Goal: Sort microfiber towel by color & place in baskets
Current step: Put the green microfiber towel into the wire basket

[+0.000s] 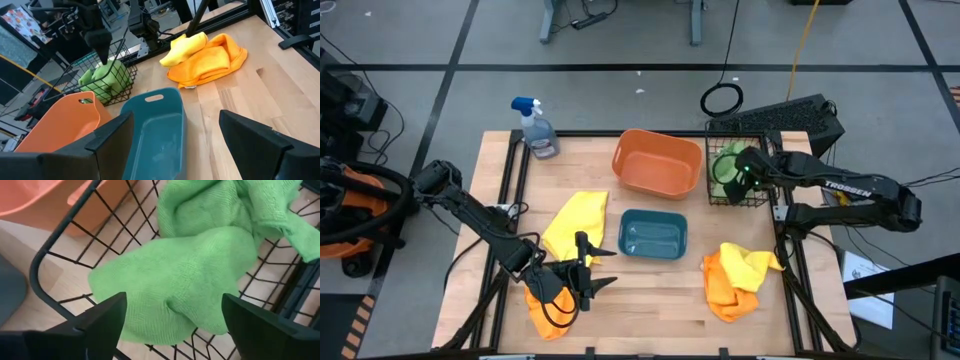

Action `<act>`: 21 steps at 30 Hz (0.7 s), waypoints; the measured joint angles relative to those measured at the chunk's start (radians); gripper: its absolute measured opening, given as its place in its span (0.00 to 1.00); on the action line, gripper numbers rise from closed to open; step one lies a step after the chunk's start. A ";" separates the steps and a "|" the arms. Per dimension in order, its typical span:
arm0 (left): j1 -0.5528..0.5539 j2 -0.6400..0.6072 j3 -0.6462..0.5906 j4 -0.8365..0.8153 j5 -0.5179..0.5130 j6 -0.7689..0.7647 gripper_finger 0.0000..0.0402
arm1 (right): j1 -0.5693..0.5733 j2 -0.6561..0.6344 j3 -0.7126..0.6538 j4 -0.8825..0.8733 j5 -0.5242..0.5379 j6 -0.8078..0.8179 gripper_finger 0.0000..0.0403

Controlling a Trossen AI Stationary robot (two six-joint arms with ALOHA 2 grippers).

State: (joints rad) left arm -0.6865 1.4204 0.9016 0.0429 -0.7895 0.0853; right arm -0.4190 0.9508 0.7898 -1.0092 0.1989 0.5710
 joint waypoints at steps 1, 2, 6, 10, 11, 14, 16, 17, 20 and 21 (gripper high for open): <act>0.000 0.000 0.000 0.000 0.000 0.000 0.75 | 0.008 0.000 0.000 0.002 0.000 0.009 0.78; 0.000 0.000 0.000 0.000 0.000 0.000 0.75 | 0.018 0.000 0.000 0.005 0.000 0.015 0.78; 0.000 0.000 0.000 0.000 0.000 0.000 0.75 | 0.083 0.001 0.000 0.002 0.023 0.053 0.73; 0.000 0.000 0.000 0.000 0.000 0.000 0.75 | 0.140 0.018 0.000 -0.021 0.130 0.121 0.61; 0.000 0.000 0.000 0.000 0.000 0.000 0.75 | 0.147 0.026 0.000 -0.026 0.143 0.136 0.57; 0.000 0.000 0.000 0.000 0.000 0.000 0.75 | 0.157 0.064 0.000 -0.033 0.142 0.166 0.42; 0.000 0.000 0.000 0.000 0.000 0.000 0.75 | 0.159 0.101 0.000 -0.035 0.144 0.171 0.31; 0.000 0.000 0.000 0.000 0.000 0.000 0.75 | 0.159 0.121 0.000 -0.035 0.148 0.170 0.25; 0.000 0.000 0.000 0.000 0.000 0.000 0.75 | 0.159 0.185 0.000 -0.030 0.174 0.152 0.09; 0.000 0.000 0.000 0.000 0.000 0.000 0.75 | 0.159 0.206 0.000 -0.023 0.180 0.142 0.05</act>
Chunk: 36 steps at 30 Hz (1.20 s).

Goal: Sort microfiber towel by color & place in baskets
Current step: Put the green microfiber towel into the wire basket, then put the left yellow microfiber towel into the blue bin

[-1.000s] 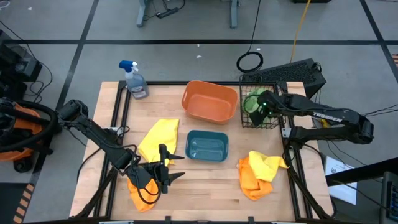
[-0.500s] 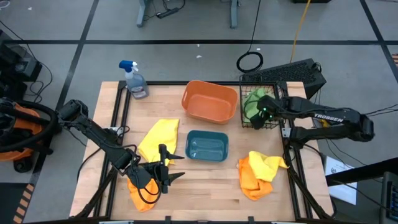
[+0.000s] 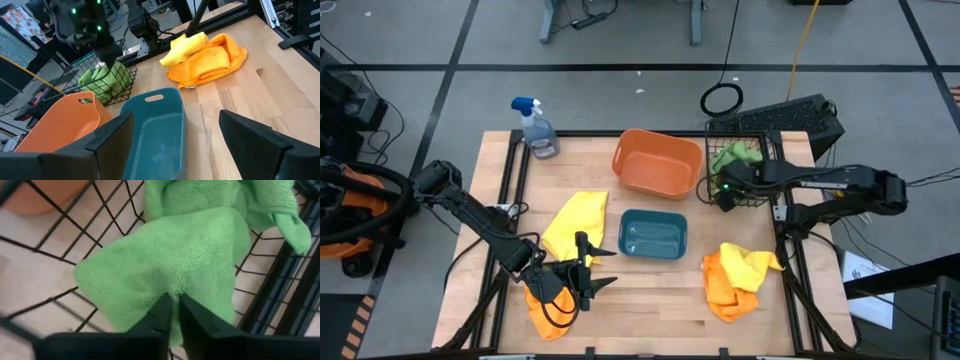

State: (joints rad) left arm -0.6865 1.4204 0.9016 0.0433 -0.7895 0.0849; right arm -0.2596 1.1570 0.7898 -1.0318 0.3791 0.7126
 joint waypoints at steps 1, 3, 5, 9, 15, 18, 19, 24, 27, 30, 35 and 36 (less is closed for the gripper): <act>0.000 0.000 0.000 0.000 0.000 0.000 0.75 | 0.000 0.019 0.000 0.012 0.006 -0.010 0.03; 0.000 0.000 0.000 0.000 0.000 0.000 0.75 | 0.000 0.052 0.000 0.037 0.014 -0.025 0.03; 0.000 0.000 0.000 -0.001 0.000 0.000 0.75 | 0.000 0.072 0.000 0.054 0.015 -0.039 0.06; 0.000 0.000 0.000 -0.004 0.000 0.000 0.75 | 0.000 0.063 0.000 0.058 0.013 -0.044 0.15; 0.000 0.000 0.000 -0.008 0.000 0.000 0.75 | 0.000 -0.035 0.028 0.005 0.012 -0.014 0.31; 0.000 0.000 0.000 -0.008 0.000 0.000 0.75 | 0.006 -0.095 0.059 -0.034 0.009 0.009 0.39; 0.000 0.000 0.000 -0.008 0.000 0.000 0.75 | 0.015 -0.115 0.064 -0.037 0.010 0.017 0.41; -0.008 0.000 0.000 -0.016 -0.009 -0.035 0.75 | 0.120 -0.217 0.069 -0.025 0.022 0.051 0.47; -0.017 0.000 0.000 -0.060 -0.031 -0.089 0.75 | 0.249 -0.261 0.069 0.004 0.098 0.109 0.48; -0.019 0.000 0.000 -0.139 -0.079 -0.184 0.75 | 0.411 -0.274 0.069 0.091 0.231 0.129 0.48; 0.008 0.000 0.000 -0.345 -0.143 -0.451 0.75 | 0.672 -0.217 0.050 0.318 0.400 0.075 0.48; 0.017 0.000 0.000 -0.389 -0.143 -0.508 0.75 | 0.713 -0.195 0.040 0.372 0.422 0.048 0.48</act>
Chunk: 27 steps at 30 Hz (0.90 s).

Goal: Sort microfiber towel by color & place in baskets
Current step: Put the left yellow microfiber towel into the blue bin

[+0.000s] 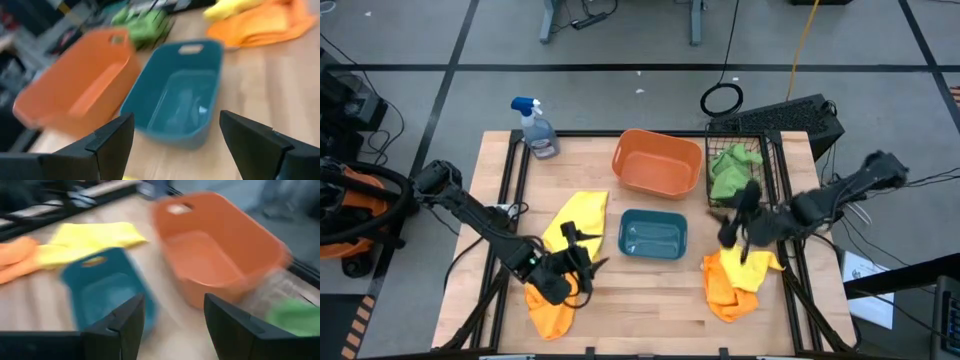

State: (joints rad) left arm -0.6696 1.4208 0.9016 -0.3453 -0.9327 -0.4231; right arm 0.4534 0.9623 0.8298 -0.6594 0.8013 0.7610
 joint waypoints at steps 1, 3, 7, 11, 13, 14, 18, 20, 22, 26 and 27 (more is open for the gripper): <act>0.009 0.000 0.000 -0.042 0.000 -0.053 0.75 | 0.039 0.026 -0.009 0.052 0.019 -0.026 0.48; 0.030 0.000 0.000 -0.119 0.000 -0.139 0.75 | 0.108 0.086 -0.025 0.147 0.053 -0.069 0.48; 0.065 0.000 -0.008 -0.191 -0.001 -0.225 0.75 | 0.207 0.214 -0.029 0.282 0.093 -0.127 0.48; 0.088 0.000 -0.036 -0.187 0.015 -0.275 0.75 | 0.273 0.320 -0.029 0.431 0.093 -0.222 0.48; 0.091 0.000 -0.049 -0.187 0.048 -0.378 0.75 | 0.293 0.365 -0.029 0.471 0.091 -0.257 0.48; 0.090 0.000 -0.054 -0.189 0.070 -0.427 0.75 | 0.299 0.384 -0.029 0.481 0.091 -0.265 0.48; 0.084 0.000 -0.057 -0.186 0.154 -0.587 0.75 | 0.308 0.458 -0.030 0.485 0.089 -0.253 0.48; 0.078 0.000 -0.058 -0.186 0.170 -0.645 0.75 | 0.308 0.481 -0.030 0.509 0.083 -0.253 0.48; 0.076 0.010 -0.058 -0.185 0.170 -0.692 0.75 | 0.308 0.495 -0.030 0.535 0.076 -0.253 0.48; 0.069 0.055 -0.058 -0.190 0.150 -0.783 0.75 | 0.308 0.498 -0.030 0.538 0.024 -0.248 0.48; 0.066 0.071 -0.058 -0.204 0.138 -0.830 0.75 | 0.308 0.498 -0.029 0.538 0.014 -0.247 0.48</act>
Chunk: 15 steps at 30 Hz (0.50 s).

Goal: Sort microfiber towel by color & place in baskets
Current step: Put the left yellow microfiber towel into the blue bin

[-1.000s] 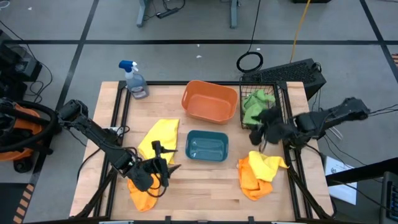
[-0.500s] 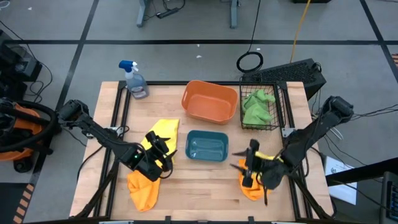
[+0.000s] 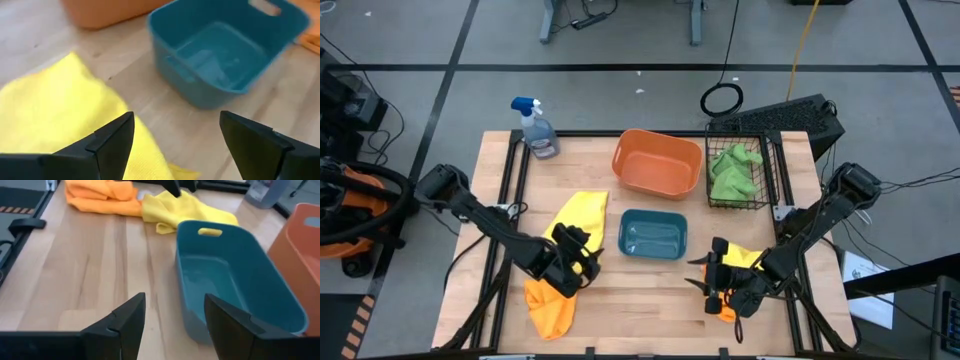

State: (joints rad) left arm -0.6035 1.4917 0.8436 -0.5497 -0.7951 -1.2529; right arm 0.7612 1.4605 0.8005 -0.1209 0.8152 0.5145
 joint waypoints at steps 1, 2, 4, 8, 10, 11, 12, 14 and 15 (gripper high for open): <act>-0.002 0.017 0.000 -0.018 -0.013 -0.046 0.75 | 0.000 0.000 0.000 -0.002 -0.004 0.000 0.48; -0.003 0.034 0.000 -0.031 -0.022 -0.083 0.75 | 0.000 0.000 0.000 -0.002 -0.005 0.000 0.48; -0.006 0.064 0.000 -0.076 -0.028 -0.171 0.75 | 0.000 0.000 0.000 -0.002 -0.004 -0.001 0.48; -0.006 0.119 0.000 -0.219 -0.016 -0.355 0.75 | -0.006 0.000 0.000 -0.002 -0.004 -0.010 0.48; -0.010 0.140 0.000 -0.282 0.000 -0.417 0.75 | -0.011 0.000 0.000 -0.002 -0.003 -0.023 0.48; -0.013 0.151 0.000 -0.290 0.004 -0.434 0.75 | -0.014 0.000 0.000 -0.002 -0.003 -0.031 0.48; -0.013 0.161 0.000 -0.291 0.008 -0.441 0.75 | -0.017 0.000 0.000 -0.003 -0.002 -0.035 0.48; -0.014 0.184 0.000 -0.294 0.014 -0.440 0.75 | -0.027 0.000 0.000 -0.002 -0.002 -0.042 0.48; -0.014 0.198 0.000 -0.288 0.022 -0.440 0.75 | -0.031 0.000 0.000 -0.002 -0.002 -0.046 0.48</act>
State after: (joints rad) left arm -0.6178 1.6897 0.8433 -0.8377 -0.7730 -1.6926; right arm 0.7302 1.4605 0.8005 -0.1234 0.8131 0.4689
